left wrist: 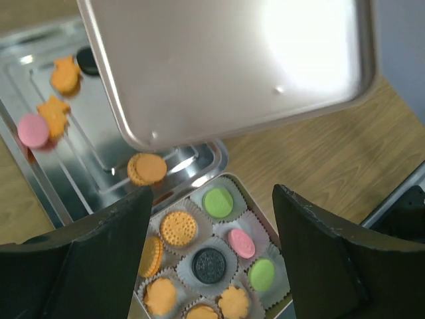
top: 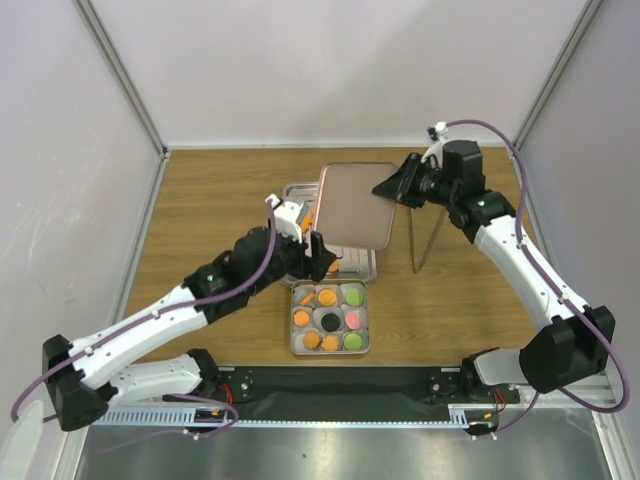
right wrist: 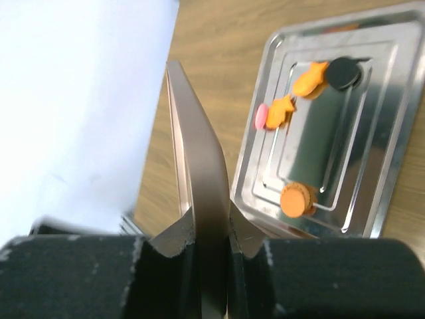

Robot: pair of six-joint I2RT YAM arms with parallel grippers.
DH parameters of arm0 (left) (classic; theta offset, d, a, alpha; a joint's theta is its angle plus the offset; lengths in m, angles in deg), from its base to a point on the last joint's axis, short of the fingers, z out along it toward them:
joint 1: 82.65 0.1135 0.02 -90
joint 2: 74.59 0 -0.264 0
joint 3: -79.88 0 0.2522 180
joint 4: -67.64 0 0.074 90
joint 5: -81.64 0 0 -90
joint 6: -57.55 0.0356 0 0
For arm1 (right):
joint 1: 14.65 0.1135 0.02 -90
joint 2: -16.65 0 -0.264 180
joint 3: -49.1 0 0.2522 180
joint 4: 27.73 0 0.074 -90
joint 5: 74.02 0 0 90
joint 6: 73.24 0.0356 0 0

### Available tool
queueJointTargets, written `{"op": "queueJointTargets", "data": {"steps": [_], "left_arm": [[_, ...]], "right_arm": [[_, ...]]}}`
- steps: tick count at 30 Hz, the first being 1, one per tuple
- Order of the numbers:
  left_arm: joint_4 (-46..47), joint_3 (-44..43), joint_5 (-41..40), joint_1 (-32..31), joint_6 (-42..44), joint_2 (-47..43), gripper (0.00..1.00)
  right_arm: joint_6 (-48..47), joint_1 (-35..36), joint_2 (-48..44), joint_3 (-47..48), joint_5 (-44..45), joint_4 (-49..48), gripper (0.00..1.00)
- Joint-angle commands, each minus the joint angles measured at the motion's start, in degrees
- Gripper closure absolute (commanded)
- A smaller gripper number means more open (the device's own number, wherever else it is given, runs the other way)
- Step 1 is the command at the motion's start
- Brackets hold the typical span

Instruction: Pack the cookies

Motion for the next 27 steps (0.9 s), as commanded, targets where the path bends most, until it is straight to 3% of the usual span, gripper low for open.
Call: {"op": "queueJointTargets", "data": {"steps": [1,4,8,11,12,17,22,27], "left_arm": [[11.43,3.32,-13.34,-5.23,10.2,-4.39,0.21],[26.52,6.93,-16.16,-9.89,17.31,-6.33,0.19],[40.08,9.82,-26.61,-20.94,38.46,-2.48,0.17],[60.89,16.49,-30.67,-25.97,65.14,2.97,0.16],[64.86,17.65,-30.58,-26.33,68.45,4.46,0.15],[80.08,23.1,-23.91,-26.51,80.67,9.48,0.14],[89.74,21.53,-23.03,-24.85,89.21,17.38,0.12],[92.85,18.9,-19.88,-22.21,93.18,23.54,0.12]], "right_arm": [[4.41,-4.4,1.1,3.82,-5.17,2.13,0.94],[5.13,-6.25,2.59,5.84,-7.11,2.92,0.94],[5.74,-7.57,4.87,8.65,-8.69,3.98,0.94],[5.65,-8.1,5.58,11.46,-8.78,5.73,0.94],[5.65,-8.19,6.02,12.08,-8.78,6.17,0.94],[5.83,-9.33,6.29,13.67,-9.75,7.49,0.94],[6.27,-9.33,4.88,12.79,-9.84,7.41,0.94],[6.27,-9.33,3.48,11.38,-10.19,7.49,0.94]]}}
